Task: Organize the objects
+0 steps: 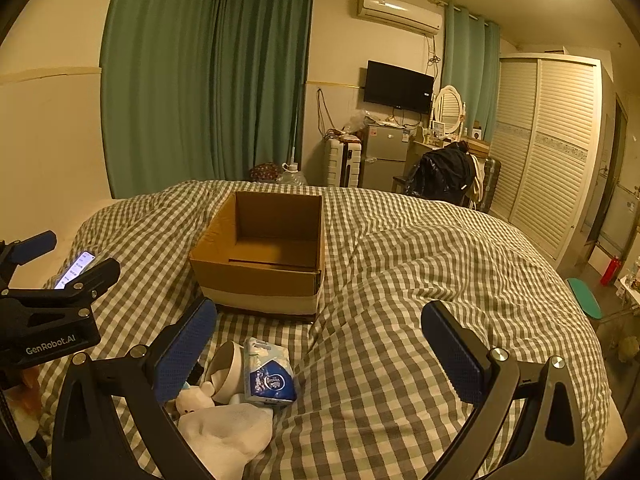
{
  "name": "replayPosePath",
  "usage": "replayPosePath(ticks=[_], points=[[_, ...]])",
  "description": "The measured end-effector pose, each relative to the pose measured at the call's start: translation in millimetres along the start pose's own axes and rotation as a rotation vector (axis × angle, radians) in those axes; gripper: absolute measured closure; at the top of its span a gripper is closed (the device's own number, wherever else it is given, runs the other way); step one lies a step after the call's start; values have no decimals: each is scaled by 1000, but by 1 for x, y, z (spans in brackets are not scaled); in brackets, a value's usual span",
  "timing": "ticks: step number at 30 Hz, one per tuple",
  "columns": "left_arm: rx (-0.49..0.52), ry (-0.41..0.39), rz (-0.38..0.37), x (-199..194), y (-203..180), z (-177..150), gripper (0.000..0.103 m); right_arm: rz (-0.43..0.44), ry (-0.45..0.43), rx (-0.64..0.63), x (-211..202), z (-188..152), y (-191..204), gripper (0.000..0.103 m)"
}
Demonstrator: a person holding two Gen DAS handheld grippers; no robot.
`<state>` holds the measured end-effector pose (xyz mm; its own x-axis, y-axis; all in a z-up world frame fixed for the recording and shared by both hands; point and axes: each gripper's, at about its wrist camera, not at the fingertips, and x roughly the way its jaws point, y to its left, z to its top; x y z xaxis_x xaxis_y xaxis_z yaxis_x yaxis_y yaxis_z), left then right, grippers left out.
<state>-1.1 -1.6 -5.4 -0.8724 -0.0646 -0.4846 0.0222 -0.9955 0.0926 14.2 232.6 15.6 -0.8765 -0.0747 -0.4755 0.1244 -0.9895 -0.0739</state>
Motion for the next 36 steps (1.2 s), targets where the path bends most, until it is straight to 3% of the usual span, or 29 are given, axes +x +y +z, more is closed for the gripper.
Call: replayPosePath(ticks=[28, 36], points=[[-23, -22, 1, -16, 11, 3, 0, 15, -15, -13, -16, 6, 13, 0], [-13, 32, 1, -8, 21, -9, 0, 43, 19, -37, -17, 2, 26, 0]])
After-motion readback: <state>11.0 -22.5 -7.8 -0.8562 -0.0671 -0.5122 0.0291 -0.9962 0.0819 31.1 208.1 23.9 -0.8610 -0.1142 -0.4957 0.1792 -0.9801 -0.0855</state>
